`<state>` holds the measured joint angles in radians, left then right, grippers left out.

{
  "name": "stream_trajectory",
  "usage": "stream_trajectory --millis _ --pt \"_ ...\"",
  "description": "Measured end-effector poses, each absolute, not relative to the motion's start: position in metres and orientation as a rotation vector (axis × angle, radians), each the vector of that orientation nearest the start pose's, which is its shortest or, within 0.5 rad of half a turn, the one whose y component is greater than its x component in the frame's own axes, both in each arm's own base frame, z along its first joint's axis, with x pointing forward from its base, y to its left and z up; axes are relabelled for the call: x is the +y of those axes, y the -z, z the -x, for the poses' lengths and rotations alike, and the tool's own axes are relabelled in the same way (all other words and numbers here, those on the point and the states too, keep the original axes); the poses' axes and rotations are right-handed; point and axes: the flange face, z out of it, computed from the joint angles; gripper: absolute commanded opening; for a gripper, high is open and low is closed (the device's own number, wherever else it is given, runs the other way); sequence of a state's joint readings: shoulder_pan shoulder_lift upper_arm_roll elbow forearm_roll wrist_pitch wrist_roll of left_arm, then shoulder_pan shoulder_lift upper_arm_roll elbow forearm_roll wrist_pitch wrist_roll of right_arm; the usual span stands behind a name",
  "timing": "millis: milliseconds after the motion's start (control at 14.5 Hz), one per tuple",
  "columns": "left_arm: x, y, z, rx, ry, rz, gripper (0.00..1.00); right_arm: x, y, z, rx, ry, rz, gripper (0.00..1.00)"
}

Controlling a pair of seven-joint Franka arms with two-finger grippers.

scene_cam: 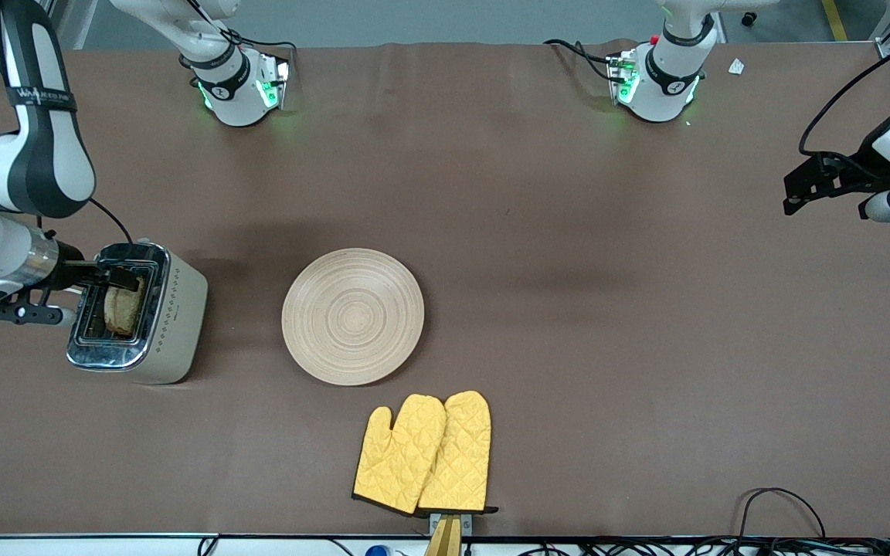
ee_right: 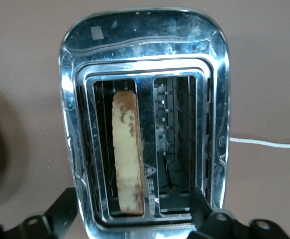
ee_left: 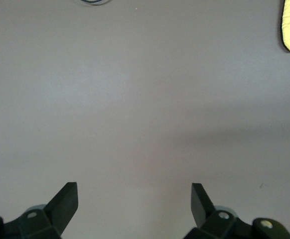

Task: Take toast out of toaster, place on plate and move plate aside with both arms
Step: 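Grasp the bread slice in the toaster slot with the right gripper, then lift the bread out of the toaster and carry it over the plate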

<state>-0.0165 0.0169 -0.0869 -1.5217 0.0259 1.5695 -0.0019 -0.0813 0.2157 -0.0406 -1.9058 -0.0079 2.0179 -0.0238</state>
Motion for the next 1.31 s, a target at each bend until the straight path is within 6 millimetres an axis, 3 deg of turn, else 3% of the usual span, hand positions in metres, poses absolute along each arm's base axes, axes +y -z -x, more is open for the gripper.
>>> stream_trajectory --millis 138,207,415,968,1106,1313 --pt "-0.052 -0.638 -0.558 0.151 0.05 3.115 1.0 -0.068 -0.371 -0.593 0.137 -0.171 3.141 0.12" --pt "-0.051 -0.638 -0.558 0.147 0.05 3.115 1.0 -0.064 -0.371 -0.593 0.132 -0.171 3.141 0.05" --pt "-0.049 -0.638 -0.558 0.143 0.049 3.115 1.0 -0.058 -0.375 -0.596 0.153 -0.159 3.141 0.01" --pt "-0.048 -0.636 -0.559 0.141 0.045 3.115 1.0 -0.06 -0.381 -0.598 0.184 -0.16 3.114 0.0" --pt "-0.048 -0.636 -0.559 0.141 0.045 3.115 1.0 -0.054 -0.397 -0.602 0.207 -0.185 3.056 0.0" --pt "-0.048 -0.636 -0.559 0.14 0.044 3.115 1.0 -0.043 -0.446 -0.612 0.176 -0.2 3.026 0.0"
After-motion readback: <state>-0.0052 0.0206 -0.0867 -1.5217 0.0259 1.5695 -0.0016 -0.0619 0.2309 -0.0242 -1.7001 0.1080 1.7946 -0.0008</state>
